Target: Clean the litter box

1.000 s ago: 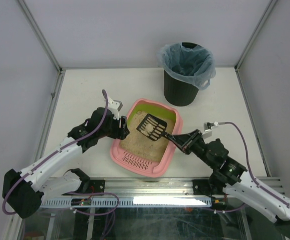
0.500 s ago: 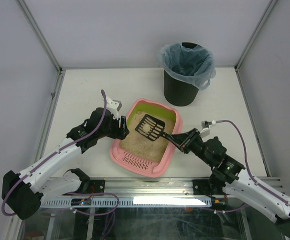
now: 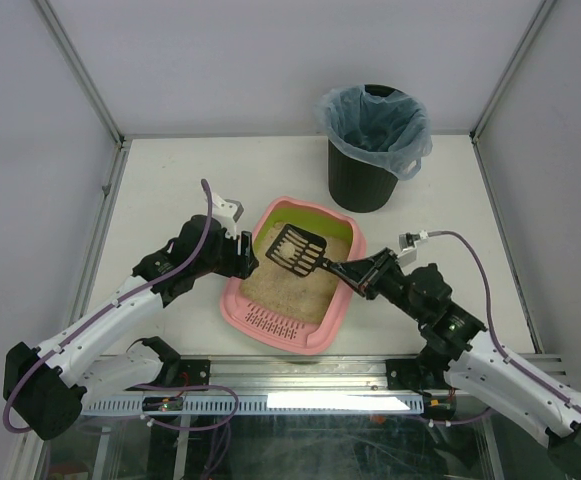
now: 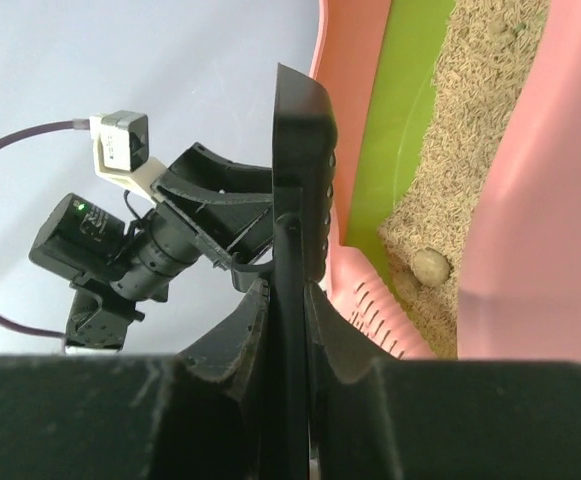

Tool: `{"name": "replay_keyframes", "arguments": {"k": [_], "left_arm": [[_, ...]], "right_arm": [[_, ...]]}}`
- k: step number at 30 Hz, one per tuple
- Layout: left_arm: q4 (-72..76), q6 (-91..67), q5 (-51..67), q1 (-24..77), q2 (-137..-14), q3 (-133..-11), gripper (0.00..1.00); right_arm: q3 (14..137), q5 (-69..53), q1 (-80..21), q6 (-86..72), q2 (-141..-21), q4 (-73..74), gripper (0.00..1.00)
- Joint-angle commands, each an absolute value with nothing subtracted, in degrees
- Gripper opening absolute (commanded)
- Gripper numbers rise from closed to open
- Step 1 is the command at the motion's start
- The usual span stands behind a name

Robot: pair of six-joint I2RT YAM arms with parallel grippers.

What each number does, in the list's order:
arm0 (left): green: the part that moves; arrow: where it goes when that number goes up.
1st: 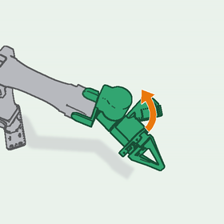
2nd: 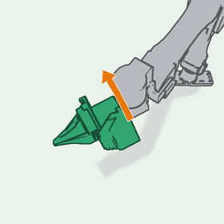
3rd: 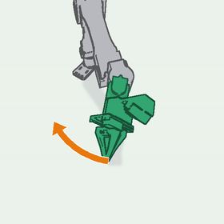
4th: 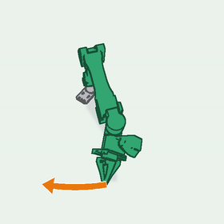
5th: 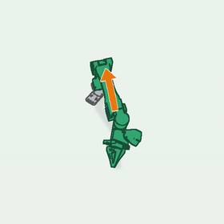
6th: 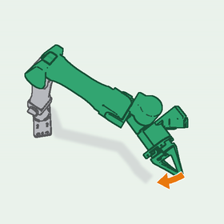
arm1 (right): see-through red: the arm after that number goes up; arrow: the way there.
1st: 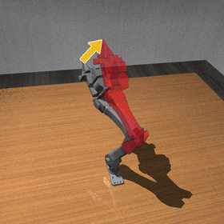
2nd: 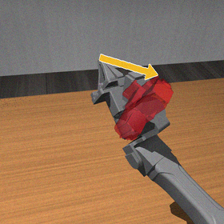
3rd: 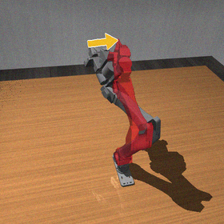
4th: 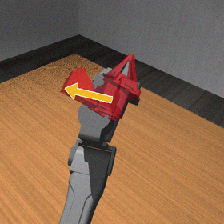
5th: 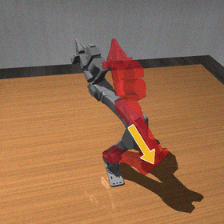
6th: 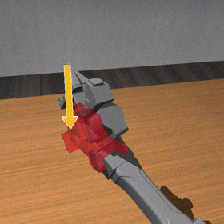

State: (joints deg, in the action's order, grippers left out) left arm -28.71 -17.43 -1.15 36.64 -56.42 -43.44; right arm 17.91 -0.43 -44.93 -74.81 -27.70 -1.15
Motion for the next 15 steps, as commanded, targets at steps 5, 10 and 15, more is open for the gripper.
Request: {"name": "replay_keyframes", "arguments": {"k": [5, 10, 15], "left_arm": [[-27.33, -18.37, -1.51, 35.71, -55.08, -43.49, 0.60], [-27.31, -18.34, -1.22, 35.68, -55.05, -43.50, 0.60], [-27.34, -18.28, -0.95, 35.42, -55.33, -43.55, 0.61]], "right_arm": [[22.99, -10.13, -43.25, -70.87, -30.88, -4.50, 0.00], [17.38, -8.29, -40.73, -75.55, -25.32, -10.65, 0.00], [13.90, -4.66, -39.54, -80.18, -22.75, -11.53, 0.00]]}}
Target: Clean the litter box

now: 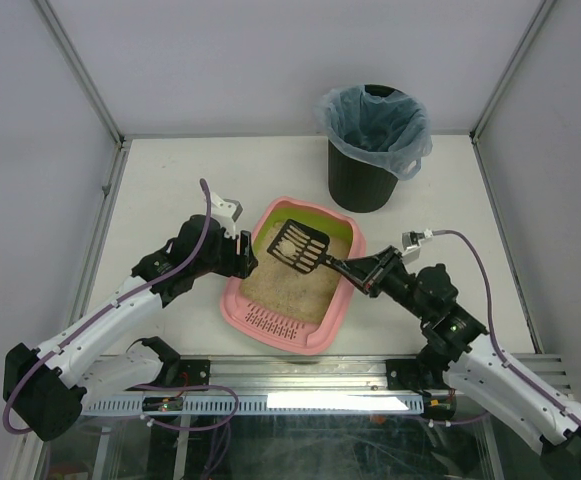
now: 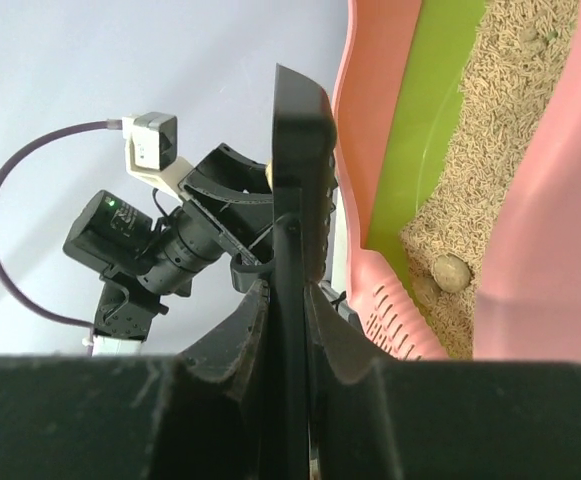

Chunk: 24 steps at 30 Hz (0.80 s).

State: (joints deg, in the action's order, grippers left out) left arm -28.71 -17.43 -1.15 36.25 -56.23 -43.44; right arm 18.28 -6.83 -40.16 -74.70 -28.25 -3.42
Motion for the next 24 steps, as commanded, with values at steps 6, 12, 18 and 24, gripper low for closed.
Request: {"name": "replay_keyframes", "arguments": {"k": [6, 12, 18, 24], "left_arm": [[-27.33, -18.19, -0.99, 35.16, -55.21, -43.59, 0.60], [-27.22, -18.32, -1.39, 35.03, -54.90, -43.49, 0.61], [-27.25, -18.25, -1.19, 34.87, -54.90, -43.51, 0.61], [-27.25, -18.19, -1.08, 34.71, -54.52, -43.43, 0.60]], "right_arm": [[17.04, -8.72, -37.88, -78.22, -26.36, -6.27, 0.00], [21.87, -16.32, -36.35, -72.76, -31.28, -5.31, 0.00], [25.04, -17.15, -35.64, -69.38, -30.13, -4.47, 0.00], [24.65, -20.65, -34.84, -72.11, -32.68, -9.55, 0.00]]}}
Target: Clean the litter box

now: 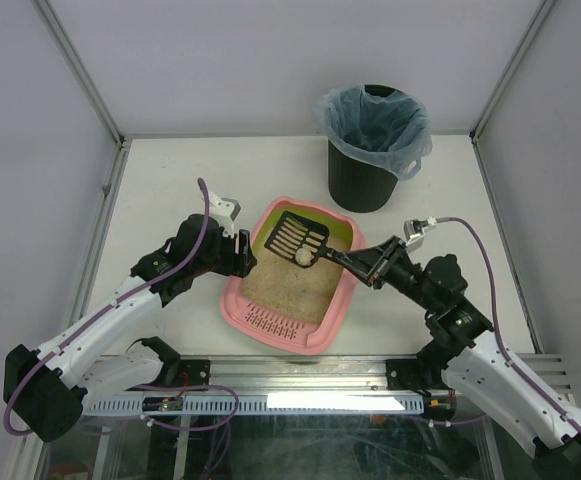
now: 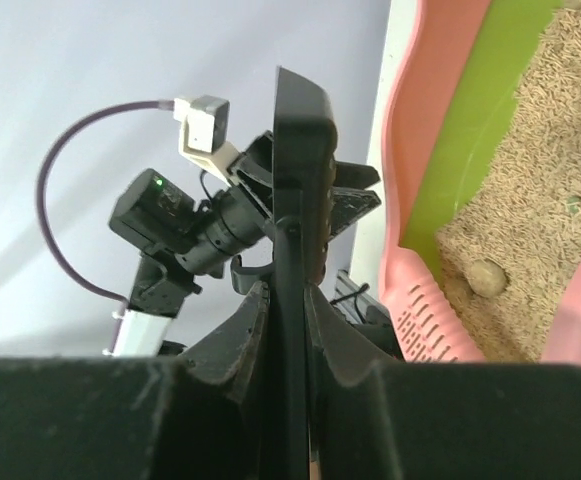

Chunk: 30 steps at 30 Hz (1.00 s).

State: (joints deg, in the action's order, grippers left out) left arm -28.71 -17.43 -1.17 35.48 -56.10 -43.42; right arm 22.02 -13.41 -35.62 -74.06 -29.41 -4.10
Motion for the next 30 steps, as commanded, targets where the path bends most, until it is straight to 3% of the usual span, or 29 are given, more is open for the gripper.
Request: {"name": "replay_keyframes", "arguments": {"k": [1, 5, 9, 13, 30], "left_arm": [[-27.29, -18.23, -1.26, 34.72, -54.54, -43.50, 0.61], [-27.37, -18.19, -0.97, 34.62, -54.52, -43.54, 0.61], [-27.35, -18.05, -1.05, 34.63, -54.61, -43.55, 0.61], [-27.42, -18.01, -1.09, 34.61, -54.52, -43.60, 0.61], [-27.52, -17.82, -1.23, 34.50, -53.52, -43.56, 0.61]], "right_arm": [[26.59, -20.76, -34.84, -70.59, -34.19, -5.57, 0.00], [19.11, -14.29, -34.61, -78.34, -29.06, -14.00, 0.00], [27.77, -17.94, -34.23, -70.72, -34.33, -2.01, 0.00], [27.22, -7.56, -33.65, -73.83, -29.55, -0.74, 0.00], [65.60, 13.06, -18.88, -51.48, -53.61, 10.48, 0.00]]}}
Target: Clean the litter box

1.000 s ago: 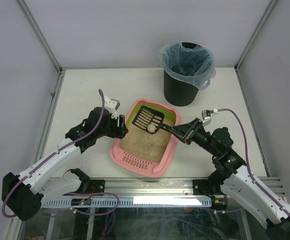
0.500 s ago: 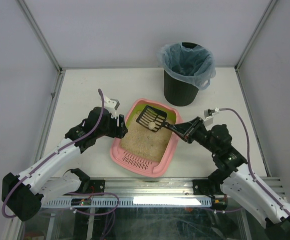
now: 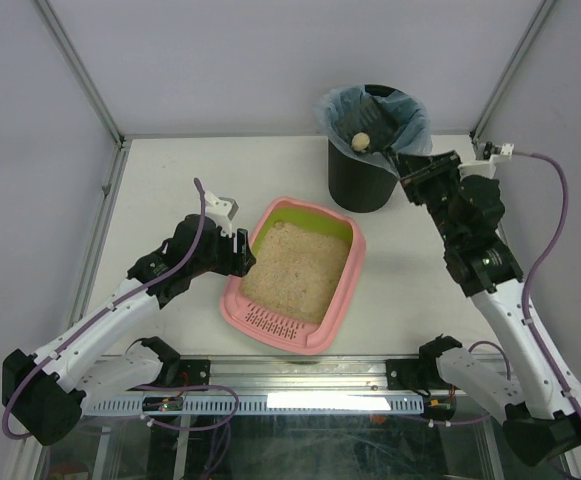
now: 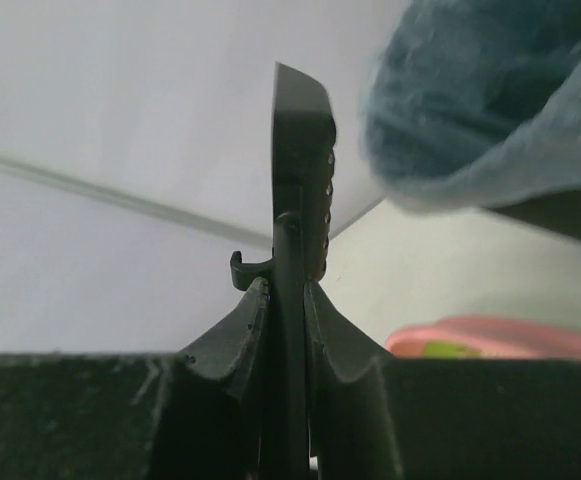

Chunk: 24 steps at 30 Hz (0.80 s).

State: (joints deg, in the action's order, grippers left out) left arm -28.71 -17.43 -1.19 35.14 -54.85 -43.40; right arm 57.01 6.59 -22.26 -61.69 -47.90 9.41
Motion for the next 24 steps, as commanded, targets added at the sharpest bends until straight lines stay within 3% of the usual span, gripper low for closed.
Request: {"name": "replay_keyframes", "arguments": {"k": [1, 8, 12, 19, 24], "left_arm": [[-27.51, -17.81, -1.15, 34.58, -53.48, -43.55, 0.61], [-27.52, -17.62, -0.85, 34.54, -53.35, -43.51, 0.61], [-27.51, -17.34, -0.33, 34.55, -53.42, -43.53, 0.61], [-27.52, -17.18, 0.01, 34.54, -53.39, -43.48, 0.61], [-27.51, -17.16, -0.04, 34.54, -53.35, -43.43, 0.61]], "right_arm": [[67.54, 13.40, -18.27, -48.34, -55.73, 10.83, 0.00], [74.87, 15.86, -16.56, -25.02, -66.14, 5.75, 0.00], [76.63, 9.59, -16.50, -7.02, -70.10, -0.20, 0.00], [68.98, 0.55, -16.53, 20.16, -71.12, -14.80, 0.00], [64.61, 1.44, -16.61, 33.20, -69.89, -19.15, 0.00]]}}
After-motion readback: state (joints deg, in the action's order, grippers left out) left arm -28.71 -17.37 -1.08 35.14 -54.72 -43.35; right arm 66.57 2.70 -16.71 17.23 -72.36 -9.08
